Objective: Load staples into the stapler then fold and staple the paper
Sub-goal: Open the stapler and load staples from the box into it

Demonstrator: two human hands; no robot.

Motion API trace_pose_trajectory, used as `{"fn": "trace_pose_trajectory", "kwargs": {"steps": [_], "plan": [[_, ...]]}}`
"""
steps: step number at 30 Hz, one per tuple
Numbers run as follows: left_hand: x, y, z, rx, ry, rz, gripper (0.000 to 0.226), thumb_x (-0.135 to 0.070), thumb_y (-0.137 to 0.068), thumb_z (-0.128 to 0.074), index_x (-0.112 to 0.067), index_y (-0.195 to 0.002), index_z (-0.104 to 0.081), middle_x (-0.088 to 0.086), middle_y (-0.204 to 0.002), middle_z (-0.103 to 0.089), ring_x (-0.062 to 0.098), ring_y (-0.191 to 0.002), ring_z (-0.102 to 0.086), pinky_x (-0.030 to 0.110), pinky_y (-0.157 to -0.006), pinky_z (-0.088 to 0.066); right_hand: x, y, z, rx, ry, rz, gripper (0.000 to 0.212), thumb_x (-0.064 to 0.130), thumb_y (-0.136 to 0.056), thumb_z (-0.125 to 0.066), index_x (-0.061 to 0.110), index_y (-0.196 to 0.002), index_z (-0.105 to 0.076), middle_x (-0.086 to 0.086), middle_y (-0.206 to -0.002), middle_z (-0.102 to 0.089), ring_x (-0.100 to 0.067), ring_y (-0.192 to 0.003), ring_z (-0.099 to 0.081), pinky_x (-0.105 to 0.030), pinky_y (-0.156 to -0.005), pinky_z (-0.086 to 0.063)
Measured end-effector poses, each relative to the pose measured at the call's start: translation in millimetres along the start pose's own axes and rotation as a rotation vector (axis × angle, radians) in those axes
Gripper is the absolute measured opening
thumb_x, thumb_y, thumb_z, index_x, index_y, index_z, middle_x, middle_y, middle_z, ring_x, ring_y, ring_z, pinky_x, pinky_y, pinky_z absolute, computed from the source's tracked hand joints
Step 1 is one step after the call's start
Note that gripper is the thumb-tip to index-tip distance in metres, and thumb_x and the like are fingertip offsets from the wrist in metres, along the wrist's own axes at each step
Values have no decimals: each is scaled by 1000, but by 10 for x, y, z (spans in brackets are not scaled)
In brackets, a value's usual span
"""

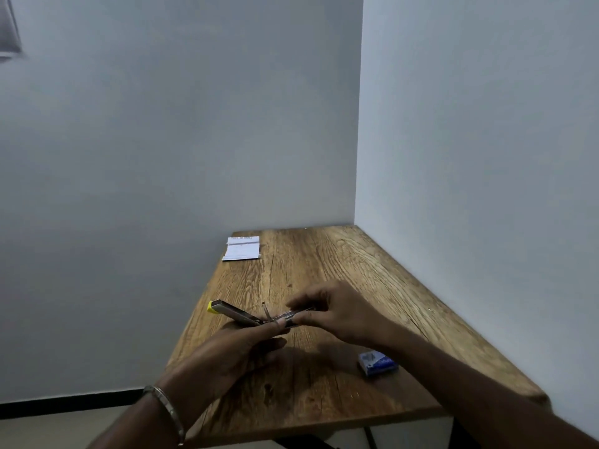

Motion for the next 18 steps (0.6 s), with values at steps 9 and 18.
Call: {"fn": "trace_pose_trajectory", "kwargs": {"steps": [9, 18], "plan": [[-89, -26, 299, -100, 1, -92, 27, -12, -69, -80, -3, -94, -78, 18, -95, -78, 22, -81, -77, 24, -59, -60, -167, 103, -65, -53, -46, -59, 20, 13, -81, -79, 14, -100, -77, 4, -94, -77, -2, -84, -72, -25, -81, -60], [-224, -15, 784, -273, -133, -230, 42, -17, -66, -80, -15, -106, -68, 16, -90, -77, 20, -73, -74, 27, -57, -60, -408, 86, -97, -74, -74, -204, 14, 16, -82, -79, 19, -95, -78, 8, -90, -77, 1, -82, -71, -22, -76, -60]]}}
Point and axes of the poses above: each hand's wrist, its own y-axis away from the middle knuckle, its own z-axis out of the back of the hand, x = y × z, the point moved 10 cm from there along -y, towards the middle knuckle
